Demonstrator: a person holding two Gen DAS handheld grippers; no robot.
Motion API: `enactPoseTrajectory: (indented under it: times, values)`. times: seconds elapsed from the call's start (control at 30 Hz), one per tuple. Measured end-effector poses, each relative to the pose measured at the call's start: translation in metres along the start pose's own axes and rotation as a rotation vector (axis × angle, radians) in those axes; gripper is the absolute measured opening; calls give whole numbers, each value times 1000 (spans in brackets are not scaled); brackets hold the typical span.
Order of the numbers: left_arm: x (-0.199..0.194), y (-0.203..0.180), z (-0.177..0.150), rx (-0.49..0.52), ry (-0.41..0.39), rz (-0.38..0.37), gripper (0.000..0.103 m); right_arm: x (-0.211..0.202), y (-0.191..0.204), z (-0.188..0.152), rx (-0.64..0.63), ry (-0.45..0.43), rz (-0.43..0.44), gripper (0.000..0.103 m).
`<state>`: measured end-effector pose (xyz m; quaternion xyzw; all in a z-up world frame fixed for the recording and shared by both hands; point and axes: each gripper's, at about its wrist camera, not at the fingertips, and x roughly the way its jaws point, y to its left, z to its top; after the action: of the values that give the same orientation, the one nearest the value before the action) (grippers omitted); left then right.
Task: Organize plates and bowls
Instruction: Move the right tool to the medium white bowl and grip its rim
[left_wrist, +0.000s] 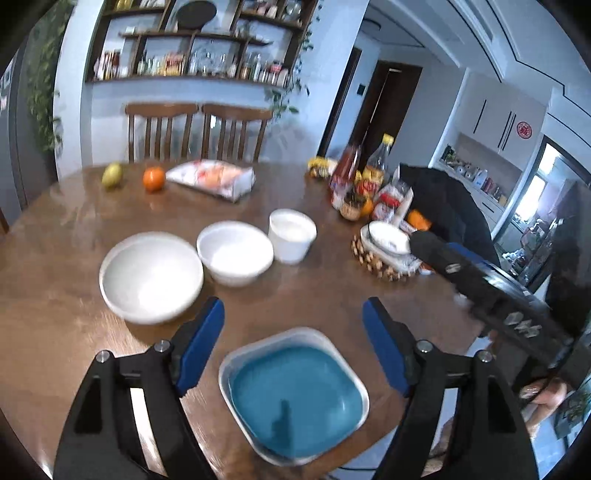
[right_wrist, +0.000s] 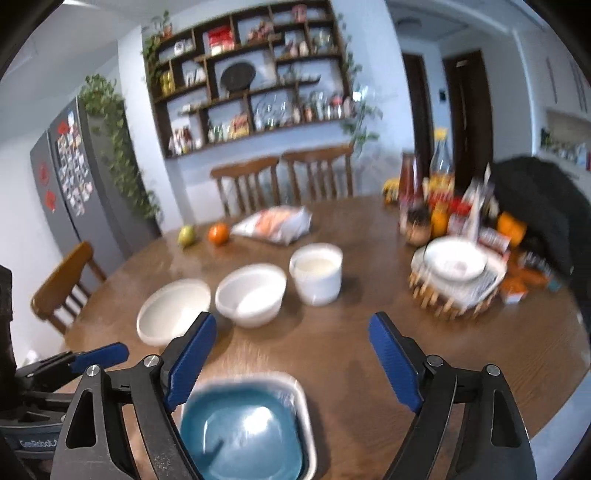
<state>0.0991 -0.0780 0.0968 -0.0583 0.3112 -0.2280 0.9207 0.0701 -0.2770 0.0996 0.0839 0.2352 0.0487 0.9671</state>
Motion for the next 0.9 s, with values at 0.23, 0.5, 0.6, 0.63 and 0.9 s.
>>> enactPoseTrajectory:
  times: [0.23, 0.5, 0.6, 0.63, 0.9]
  values:
    - [6, 1, 49, -15, -65, 2, 79, -28, 8, 62, 5, -147, 121, 99]
    - [79, 24, 64, -89, 3, 31, 78, 34, 25, 108, 30, -59, 286, 100]
    - [109, 35, 58, -125, 61, 41, 77, 92, 20, 109, 80, 57, 283, 100]
    - [120, 40, 54, -143, 83, 35, 76, 113, 18, 106, 94, 102, 276, 100]
    - [151, 53, 39, -187, 130, 30, 67, 225, 16, 80, 48, 344, 277, 80]
